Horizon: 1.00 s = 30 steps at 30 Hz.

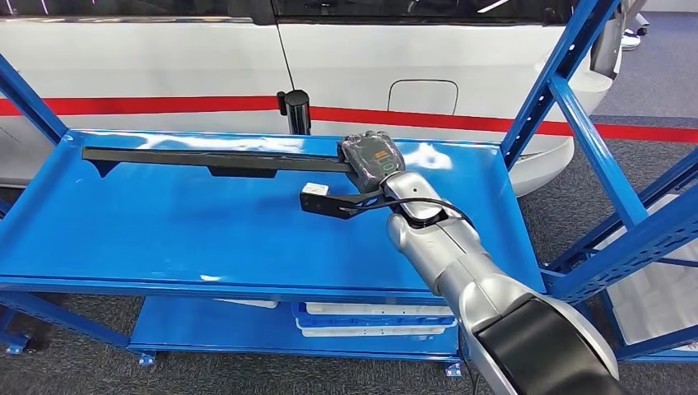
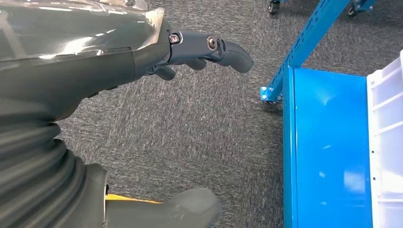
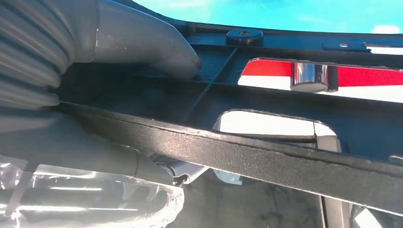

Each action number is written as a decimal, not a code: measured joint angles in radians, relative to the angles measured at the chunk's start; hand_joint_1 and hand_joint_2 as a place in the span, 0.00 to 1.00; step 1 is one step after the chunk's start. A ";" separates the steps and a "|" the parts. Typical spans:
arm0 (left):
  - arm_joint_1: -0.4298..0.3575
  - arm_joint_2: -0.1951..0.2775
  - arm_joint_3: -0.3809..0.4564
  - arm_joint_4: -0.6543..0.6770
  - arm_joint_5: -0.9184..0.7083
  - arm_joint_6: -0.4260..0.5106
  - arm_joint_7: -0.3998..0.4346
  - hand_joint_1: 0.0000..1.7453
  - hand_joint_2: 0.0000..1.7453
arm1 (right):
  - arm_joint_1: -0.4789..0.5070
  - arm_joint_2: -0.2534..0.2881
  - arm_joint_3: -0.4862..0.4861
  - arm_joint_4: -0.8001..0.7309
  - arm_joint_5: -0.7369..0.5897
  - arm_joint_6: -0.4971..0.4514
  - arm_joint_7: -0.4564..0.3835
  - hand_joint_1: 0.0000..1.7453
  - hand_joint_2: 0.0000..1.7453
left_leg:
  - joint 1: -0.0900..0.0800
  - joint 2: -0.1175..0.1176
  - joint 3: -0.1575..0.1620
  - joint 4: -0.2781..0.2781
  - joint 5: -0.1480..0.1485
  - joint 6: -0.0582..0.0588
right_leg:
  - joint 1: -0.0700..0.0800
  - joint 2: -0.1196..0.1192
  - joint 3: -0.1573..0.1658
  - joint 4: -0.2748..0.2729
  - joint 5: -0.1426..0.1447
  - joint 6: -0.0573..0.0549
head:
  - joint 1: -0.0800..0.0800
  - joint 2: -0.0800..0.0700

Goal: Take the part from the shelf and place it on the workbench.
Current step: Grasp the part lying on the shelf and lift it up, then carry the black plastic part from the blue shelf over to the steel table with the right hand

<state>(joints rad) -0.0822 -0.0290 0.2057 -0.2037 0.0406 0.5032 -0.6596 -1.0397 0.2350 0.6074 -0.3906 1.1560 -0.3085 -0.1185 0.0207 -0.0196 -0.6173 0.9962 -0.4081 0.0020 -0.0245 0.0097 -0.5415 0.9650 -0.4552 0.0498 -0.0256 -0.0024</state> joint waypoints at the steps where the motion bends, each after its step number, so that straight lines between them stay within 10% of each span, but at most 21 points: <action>1: 0.001 0.000 0.002 0.000 0.000 -0.001 0.000 0.00 1.00 | -0.001 0.000 -0.002 -0.002 -0.002 0.000 -0.003 1.00 1.00 | 0.000 0.000 0.000 0.000 0.000 0.000 | 0.001 0.000 0.000 0.000 0.000 0.000 | 0.000 0.000; 10: 0.017 0.000 0.024 -0.002 0.000 -0.006 -0.001 0.00 1.00 | -0.001 -0.027 -0.051 -0.113 -0.178 -0.029 -0.165 1.00 1.00 | 0.001 0.000 0.000 0.000 0.000 0.000 | 0.002 0.000 -0.001 0.001 -0.001 0.000 | 0.000 0.000; 19: 0.032 0.004 0.057 -0.017 -0.020 -0.029 -0.001 0.00 1.00 | 0.035 -0.178 -0.063 -0.441 -0.263 0.017 -0.140 1.00 1.00 | -0.001 -0.001 0.000 0.000 0.000 0.000 | -0.001 -0.002 0.000 0.001 -0.001 0.003 | 0.000 0.000; 30: 0.026 0.004 0.083 -0.013 -0.012 -0.061 0.069 0.00 1.00 | 0.099 -0.230 -0.058 -0.572 -0.290 0.022 -0.129 1.00 1.00 | 0.000 -0.001 0.000 0.000 0.000 0.000 | 0.001 -0.002 0.000 0.001 -0.002 0.003 | 0.000 0.000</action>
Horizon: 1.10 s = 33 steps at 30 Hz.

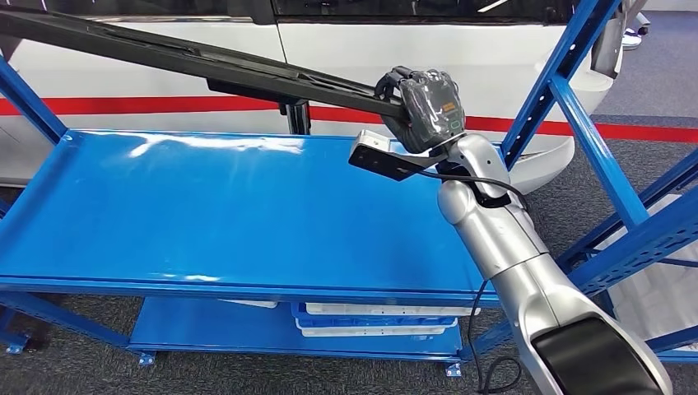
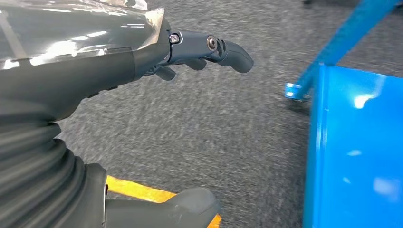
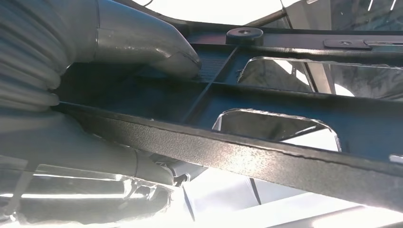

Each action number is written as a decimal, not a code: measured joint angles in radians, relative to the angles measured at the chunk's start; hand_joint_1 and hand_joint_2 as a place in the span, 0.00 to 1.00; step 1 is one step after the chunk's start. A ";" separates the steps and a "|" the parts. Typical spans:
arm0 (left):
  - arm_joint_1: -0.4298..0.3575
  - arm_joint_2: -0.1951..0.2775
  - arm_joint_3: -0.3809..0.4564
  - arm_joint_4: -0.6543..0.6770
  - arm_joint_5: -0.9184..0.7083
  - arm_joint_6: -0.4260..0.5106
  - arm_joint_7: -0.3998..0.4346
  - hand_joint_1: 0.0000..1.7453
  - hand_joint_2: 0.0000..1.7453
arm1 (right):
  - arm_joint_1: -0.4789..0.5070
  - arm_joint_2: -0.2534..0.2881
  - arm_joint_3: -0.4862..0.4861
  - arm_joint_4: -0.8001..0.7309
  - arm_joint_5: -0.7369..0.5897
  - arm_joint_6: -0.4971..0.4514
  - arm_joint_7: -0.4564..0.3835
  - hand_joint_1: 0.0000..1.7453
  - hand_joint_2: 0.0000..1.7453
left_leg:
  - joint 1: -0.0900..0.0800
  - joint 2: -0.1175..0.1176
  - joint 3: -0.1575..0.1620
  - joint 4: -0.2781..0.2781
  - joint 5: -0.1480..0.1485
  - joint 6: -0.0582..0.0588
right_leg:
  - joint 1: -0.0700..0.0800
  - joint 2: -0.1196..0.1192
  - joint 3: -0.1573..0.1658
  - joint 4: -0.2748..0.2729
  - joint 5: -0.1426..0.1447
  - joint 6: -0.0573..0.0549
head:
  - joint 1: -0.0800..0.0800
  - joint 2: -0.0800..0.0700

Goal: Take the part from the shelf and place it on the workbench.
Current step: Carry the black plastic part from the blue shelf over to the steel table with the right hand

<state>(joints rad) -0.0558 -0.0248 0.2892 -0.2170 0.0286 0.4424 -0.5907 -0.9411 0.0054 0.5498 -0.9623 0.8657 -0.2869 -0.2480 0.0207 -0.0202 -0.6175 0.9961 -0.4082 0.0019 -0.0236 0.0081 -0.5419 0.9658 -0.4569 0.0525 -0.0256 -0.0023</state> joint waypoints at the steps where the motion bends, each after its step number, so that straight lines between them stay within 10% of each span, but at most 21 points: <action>1: 0.000 0.000 0.002 0.000 0.002 0.000 0.007 0.00 1.00 | 0.003 -0.002 0.000 -0.005 -0.003 0.000 0.000 1.00 1.00 | 0.000 0.000 0.000 0.000 0.000 0.000 | 0.000 0.000 0.000 0.000 0.000 0.000 | 0.000 0.000; 16: -0.019 0.000 -0.011 0.004 -0.078 -0.010 0.142 0.00 1.00 | 0.037 -0.023 0.004 -0.023 -0.013 -0.003 0.018 1.00 1.00 | -0.002 0.000 0.000 0.002 -0.001 0.002 | -0.003 0.000 0.000 -0.001 0.000 0.001 | 0.000 0.000; 25: -0.031 0.002 -0.030 0.004 -0.098 -0.015 0.157 0.00 1.00 | 0.049 -0.029 0.003 -0.024 -0.024 -0.003 0.014 1.00 1.00 | -0.013 0.001 0.004 -0.001 -0.005 0.025 | -0.016 -0.001 0.000 0.001 -0.004 0.018 | 0.000 0.000; 31: -0.035 0.002 -0.039 0.004 -0.110 -0.017 0.163 0.00 1.00 | 0.067 -0.042 -0.001 -0.025 -0.029 -0.003 0.014 1.00 1.00 | -0.011 0.004 0.013 -0.014 0.002 0.044 | -0.008 -0.003 -0.169 0.312 -0.115 -0.001 | 0.002 0.000; 33: -0.035 0.002 -0.041 0.004 -0.115 -0.019 0.165 0.00 1.00 | 0.075 -0.048 -0.003 -0.025 -0.030 -0.003 0.014 1.00 1.00 | -0.012 0.001 0.014 -0.012 0.002 0.043 | -0.005 -0.003 -0.157 0.265 -0.079 0.008 | 0.003 0.000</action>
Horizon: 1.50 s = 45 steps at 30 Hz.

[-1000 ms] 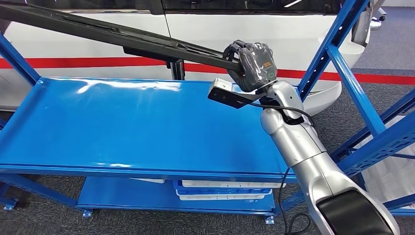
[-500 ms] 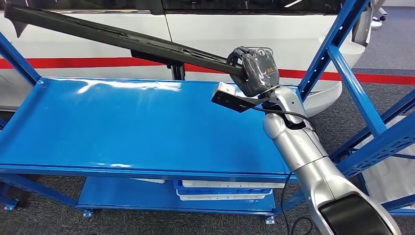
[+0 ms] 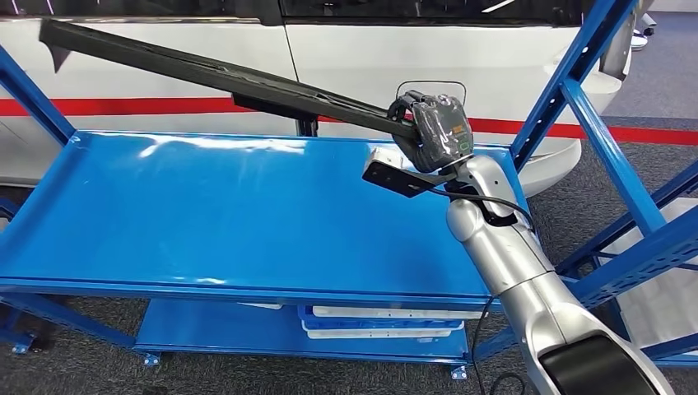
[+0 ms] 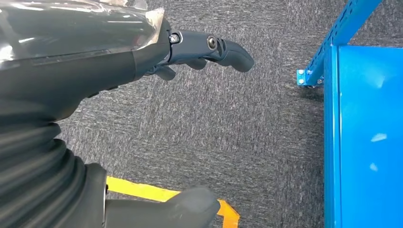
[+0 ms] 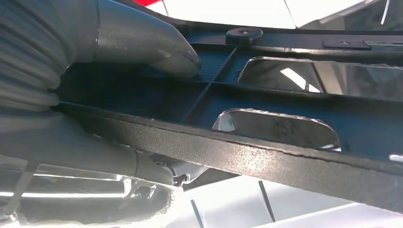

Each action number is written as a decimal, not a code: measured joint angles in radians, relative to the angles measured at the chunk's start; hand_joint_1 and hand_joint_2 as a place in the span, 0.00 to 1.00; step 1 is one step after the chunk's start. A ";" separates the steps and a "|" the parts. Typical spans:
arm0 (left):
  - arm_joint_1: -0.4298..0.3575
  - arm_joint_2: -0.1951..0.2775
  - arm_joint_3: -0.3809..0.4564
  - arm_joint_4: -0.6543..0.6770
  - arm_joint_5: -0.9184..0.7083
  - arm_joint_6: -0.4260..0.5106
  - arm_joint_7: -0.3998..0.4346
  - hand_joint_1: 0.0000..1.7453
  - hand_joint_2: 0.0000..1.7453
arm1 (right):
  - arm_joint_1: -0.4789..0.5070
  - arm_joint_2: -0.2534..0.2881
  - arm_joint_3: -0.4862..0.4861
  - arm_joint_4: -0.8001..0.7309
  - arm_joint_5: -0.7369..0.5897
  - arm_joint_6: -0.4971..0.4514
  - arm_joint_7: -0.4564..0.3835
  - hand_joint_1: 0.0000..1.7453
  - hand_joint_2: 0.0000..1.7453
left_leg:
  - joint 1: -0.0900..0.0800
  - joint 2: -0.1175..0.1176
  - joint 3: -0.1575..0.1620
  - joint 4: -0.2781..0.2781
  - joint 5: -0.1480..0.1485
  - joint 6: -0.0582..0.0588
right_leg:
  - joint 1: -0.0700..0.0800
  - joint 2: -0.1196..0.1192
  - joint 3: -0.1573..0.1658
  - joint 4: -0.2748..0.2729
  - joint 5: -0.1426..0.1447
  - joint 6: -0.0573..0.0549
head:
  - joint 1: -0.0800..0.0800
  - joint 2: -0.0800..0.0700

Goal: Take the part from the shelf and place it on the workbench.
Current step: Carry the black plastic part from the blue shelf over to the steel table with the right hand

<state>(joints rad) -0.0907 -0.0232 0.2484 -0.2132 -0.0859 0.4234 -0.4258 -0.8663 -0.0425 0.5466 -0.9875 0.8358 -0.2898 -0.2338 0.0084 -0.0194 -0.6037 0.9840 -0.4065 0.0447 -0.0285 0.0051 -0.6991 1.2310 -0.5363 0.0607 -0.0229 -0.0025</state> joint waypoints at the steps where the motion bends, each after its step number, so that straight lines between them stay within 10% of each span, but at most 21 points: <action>1: 0.000 0.000 0.000 0.000 -0.001 -0.001 0.001 0.00 1.00 | 0.001 -0.002 -0.002 -0.001 -0.001 0.000 0.000 1.00 1.00 | 0.000 -0.001 0.000 0.002 -0.001 -0.002 | 0.000 0.000 0.032 -0.073 0.032 0.004 | 0.000 0.000; 4: -0.001 0.000 -0.001 0.000 -0.006 -0.004 0.004 0.00 1.00 | 0.001 -0.006 -0.007 -0.004 -0.008 0.000 0.000 1.00 1.00 | -0.006 -0.002 -0.005 0.013 -0.004 -0.015 | 0.007 0.001 0.103 -0.225 0.100 -0.007 | -0.001 0.000; 8: -0.002 0.002 -0.002 0.000 -0.014 -0.004 0.008 0.00 1.00 | 0.001 -0.009 -0.015 -0.005 -0.011 0.000 0.000 1.00 1.00 | 0.000 0.000 -0.014 0.028 -0.015 -0.038 | 0.006 0.001 0.100 -0.231 0.116 -0.035 | -0.002 0.000; 12: -0.008 0.004 -0.008 0.000 -0.020 -0.006 0.015 0.00 1.00 | 0.001 -0.010 -0.018 -0.006 -0.012 0.000 0.000 1.00 1.00 | 0.005 0.009 -0.086 0.225 -0.152 -0.057 | 0.005 -0.002 0.085 -0.235 0.134 -0.059 | -0.007 0.000; 14: -0.011 0.005 -0.012 0.000 -0.021 -0.006 0.018 0.00 1.00 | 0.003 -0.010 -0.018 -0.006 -0.012 0.000 0.000 1.00 1.00 | 0.007 0.011 -0.093 0.277 -0.174 -0.060 | 0.007 -0.003 0.072 -0.233 0.143 -0.060 | -0.007 0.000; 19: -0.022 0.007 -0.017 0.000 -0.031 -0.008 0.026 0.00 1.00 | 0.001 -0.012 -0.023 -0.007 -0.013 -0.002 -0.001 1.00 1.00 | 0.008 0.012 0.067 0.036 -0.094 -0.047 | 0.012 -0.004 0.048 -0.231 0.171 -0.041 | -0.005 0.000; 23: -0.024 0.006 -0.028 0.001 -0.051 -0.029 0.057 0.00 1.00 | 0.000 -0.013 -0.027 -0.007 -0.019 -0.005 -0.010 1.00 1.00 | -0.004 0.012 0.055 0.022 -0.065 -0.013 | 0.014 -0.005 0.033 -0.228 0.179 -0.016 | -0.002 0.000; 28: -0.022 0.006 -0.040 0.003 -0.062 -0.046 0.081 0.00 1.00 | 0.006 -0.019 -0.033 -0.007 -0.017 -0.006 -0.016 1.00 1.00 | -0.007 0.016 -0.003 0.019 -0.013 0.015 | 0.013 -0.005 -0.060 0.047 0.005 -0.034 | 0.003 0.000; 30: -0.019 0.005 -0.045 0.004 -0.066 -0.052 0.085 0.00 1.00 | 0.011 -0.020 -0.033 -0.006 -0.015 -0.006 -0.017 1.00 1.00 | -0.010 0.016 -0.026 0.020 0.005 0.015 | 0.015 -0.005 -0.027 0.060 -0.001 -0.023 | 0.003 0.000; 34: -0.009 0.000 -0.049 0.005 -0.068 -0.077 0.096 0.00 1.00 | 0.005 -0.019 -0.034 -0.007 -0.013 -0.006 -0.020 1.00 1.00 | -0.016 0.014 -0.056 0.021 0.036 0.003 | 0.028 -0.005 0.166 -0.195 0.033 -0.027 | 0.002 0.000; 37: 0.000 -0.003 -0.049 0.008 -0.062 -0.094 0.104 0.00 1.00 | 0.000 -0.017 -0.035 -0.006 -0.013 -0.007 -0.022 1.00 1.00 | -0.015 0.016 -0.063 0.017 0.056 -0.014 | 0.030 -0.005 0.185 -0.241 0.042 -0.044 | 0.003 0.000; 39: 0.007 -0.004 -0.049 0.010 -0.060 -0.097 0.105 0.00 1.00 | -0.002 -0.015 -0.035 -0.006 -0.013 -0.007 -0.022 1.00 1.00 | -0.011 0.016 -0.077 0.039 0.023 -0.028 | 0.020 -0.008 0.175 -0.248 0.061 -0.062 | 0.002 0.000; 43: 0.013 -0.004 -0.049 0.012 -0.054 -0.123 0.125 0.00 1.00 | -0.003 -0.008 -0.035 -0.005 -0.013 -0.007 -0.024 1.00 1.00 | 0.006 0.016 -0.141 0.259 -0.144 -0.058 | 0.013 -0.013 0.130 -0.251 0.106 -0.076 | 0.001 0.000; 45: 0.017 -0.005 -0.049 0.013 -0.052 -0.144 0.142 0.00 1.00 | -0.002 -0.008 -0.035 -0.004 -0.013 -0.007 -0.026 1.00 1.00 | 0.018 0.016 -0.128 0.305 -0.135 -0.071 | 0.010 -0.014 0.104 -0.249 0.125 -0.068 | 0.001 0.000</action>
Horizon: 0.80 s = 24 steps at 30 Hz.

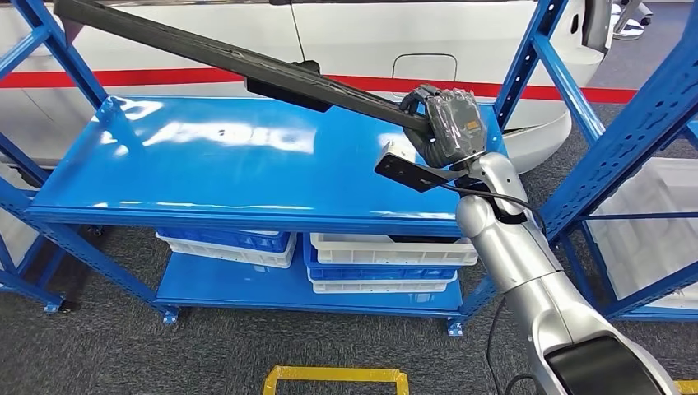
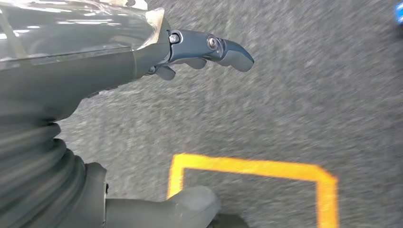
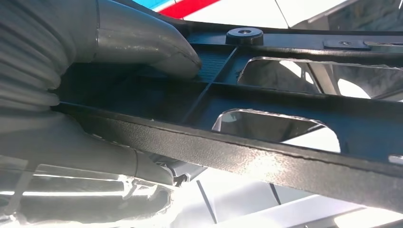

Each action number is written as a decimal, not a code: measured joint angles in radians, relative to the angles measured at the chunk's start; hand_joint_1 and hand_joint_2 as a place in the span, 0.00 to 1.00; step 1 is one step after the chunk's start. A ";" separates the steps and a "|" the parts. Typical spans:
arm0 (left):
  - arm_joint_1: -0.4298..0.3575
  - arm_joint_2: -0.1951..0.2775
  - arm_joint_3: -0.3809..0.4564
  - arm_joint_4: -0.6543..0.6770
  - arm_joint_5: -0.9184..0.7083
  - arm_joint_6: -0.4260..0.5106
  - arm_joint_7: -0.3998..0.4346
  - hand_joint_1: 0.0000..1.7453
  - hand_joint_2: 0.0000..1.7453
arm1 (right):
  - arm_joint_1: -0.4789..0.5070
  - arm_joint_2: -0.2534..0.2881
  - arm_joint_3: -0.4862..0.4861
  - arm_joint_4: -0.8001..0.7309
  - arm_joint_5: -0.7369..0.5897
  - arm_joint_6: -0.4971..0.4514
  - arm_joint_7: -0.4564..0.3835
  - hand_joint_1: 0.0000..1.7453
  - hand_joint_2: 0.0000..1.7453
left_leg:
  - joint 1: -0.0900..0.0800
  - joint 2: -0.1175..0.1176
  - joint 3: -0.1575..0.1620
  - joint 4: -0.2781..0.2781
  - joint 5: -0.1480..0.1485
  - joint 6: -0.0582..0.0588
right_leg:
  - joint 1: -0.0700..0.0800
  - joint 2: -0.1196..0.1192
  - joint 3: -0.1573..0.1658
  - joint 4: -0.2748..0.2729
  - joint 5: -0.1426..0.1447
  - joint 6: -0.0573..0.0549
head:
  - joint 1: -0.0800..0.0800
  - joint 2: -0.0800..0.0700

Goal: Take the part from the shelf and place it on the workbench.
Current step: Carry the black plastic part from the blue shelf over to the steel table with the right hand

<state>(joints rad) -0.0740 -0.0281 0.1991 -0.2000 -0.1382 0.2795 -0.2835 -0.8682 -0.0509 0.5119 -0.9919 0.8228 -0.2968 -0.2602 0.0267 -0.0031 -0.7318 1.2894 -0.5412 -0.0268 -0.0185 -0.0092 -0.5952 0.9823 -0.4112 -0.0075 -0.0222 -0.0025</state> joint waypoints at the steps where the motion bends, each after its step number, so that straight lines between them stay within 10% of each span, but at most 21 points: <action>1: 0.002 -0.001 0.000 0.000 0.000 -0.009 0.008 0.00 1.00 | 0.000 0.000 0.000 0.000 0.000 0.000 0.000 1.00 1.00 | 0.007 0.001 0.033 -0.027 0.025 -0.006 | -0.003 0.000 -0.013 0.003 0.008 0.006 | 0.000 0.000; 5: 0.004 -0.011 0.000 0.001 0.005 -0.049 0.048 0.00 1.00 | -0.006 -0.001 -0.002 0.000 -0.001 0.000 -0.002 1.00 1.00 | 0.014 -0.004 0.195 -0.242 0.040 -0.012 | -0.003 -0.001 -0.054 0.027 0.034 0.038 | -0.002 0.000; 9: 0.010 -0.026 0.000 0.004 0.001 -0.062 0.070 0.00 1.00 | -0.006 0.000 -0.002 0.002 0.000 0.001 -0.001 1.00 1.00 | -0.005 -0.001 0.170 -0.263 0.063 0.044 | -0.005 -0.002 -0.081 0.036 0.040 0.066 | 0.000 0.000; 14: 0.012 -0.033 0.000 0.006 -0.004 -0.065 0.088 0.00 1.00 | -0.003 0.002 0.000 0.003 0.004 0.003 0.004 1.00 1.00 | -0.016 0.002 0.093 -0.265 0.130 0.081 | -0.006 0.003 -0.162 0.314 -0.139 0.049 | 0.005 0.000; 17: 0.013 -0.035 0.000 0.007 -0.004 -0.065 0.101 0.00 1.00 | -0.003 0.006 0.001 0.003 0.005 0.006 0.009 1.00 1.00 | -0.023 0.000 0.047 -0.264 0.169 0.079 | 0.007 0.006 -0.063 0.266 -0.109 0.060 | 0.005 0.000; 20: 0.013 -0.041 0.000 0.007 -0.004 -0.064 0.103 0.00 1.00 | -0.011 0.013 0.000 -0.001 0.006 0.006 0.011 1.00 1.00 | -0.028 0.001 0.022 -0.265 0.204 0.068 | 0.027 0.005 0.092 0.062 -0.126 0.033 | 0.003 0.000; 24: 0.017 -0.040 0.000 0.007 -0.004 -0.066 0.101 0.00 1.00 | -0.016 0.021 -0.001 -0.004 0.010 0.007 0.014 1.00 1.00 | -0.022 0.002 0.012 -0.265 0.213 0.046 | 0.021 0.002 0.097 0.010 -0.109 0.007 | 0.004 0.000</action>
<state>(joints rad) -0.0570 -0.0680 0.1991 -0.1930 -0.1425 0.2132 -0.1827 -0.8838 -0.0301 0.5113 -0.9964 0.8326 -0.2895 -0.2457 0.0042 -0.0011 -0.7200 1.0245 -0.3277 0.0190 0.0027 -0.0070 -0.4983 0.9920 -0.5197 -0.0005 -0.0187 -0.0025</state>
